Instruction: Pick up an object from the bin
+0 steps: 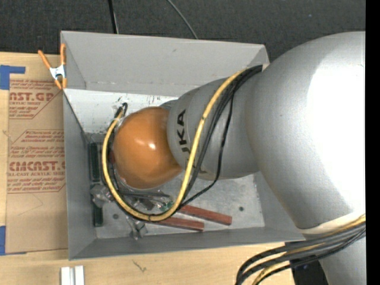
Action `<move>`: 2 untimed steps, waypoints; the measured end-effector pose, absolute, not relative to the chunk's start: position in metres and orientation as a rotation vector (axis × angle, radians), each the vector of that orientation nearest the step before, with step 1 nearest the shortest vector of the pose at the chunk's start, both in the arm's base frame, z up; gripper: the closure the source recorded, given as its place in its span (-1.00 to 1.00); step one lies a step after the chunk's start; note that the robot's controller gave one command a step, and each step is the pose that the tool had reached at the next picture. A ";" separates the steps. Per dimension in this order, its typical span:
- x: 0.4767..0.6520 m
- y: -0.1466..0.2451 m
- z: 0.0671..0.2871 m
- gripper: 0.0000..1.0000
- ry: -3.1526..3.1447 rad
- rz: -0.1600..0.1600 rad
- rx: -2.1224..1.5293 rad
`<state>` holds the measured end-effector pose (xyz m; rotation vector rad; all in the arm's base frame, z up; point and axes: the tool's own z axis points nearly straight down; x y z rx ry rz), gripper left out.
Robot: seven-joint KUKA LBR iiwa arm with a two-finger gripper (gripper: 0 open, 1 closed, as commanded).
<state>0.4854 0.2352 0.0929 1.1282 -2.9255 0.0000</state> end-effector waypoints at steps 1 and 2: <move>0.503 0.244 0.144 -1.00 -2.827 -0.002 1.379; 0.496 0.245 0.099 -1.00 -2.747 -0.002 1.532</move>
Offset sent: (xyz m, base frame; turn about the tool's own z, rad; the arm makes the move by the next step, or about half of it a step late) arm 0.0069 0.0090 -0.0071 -0.3034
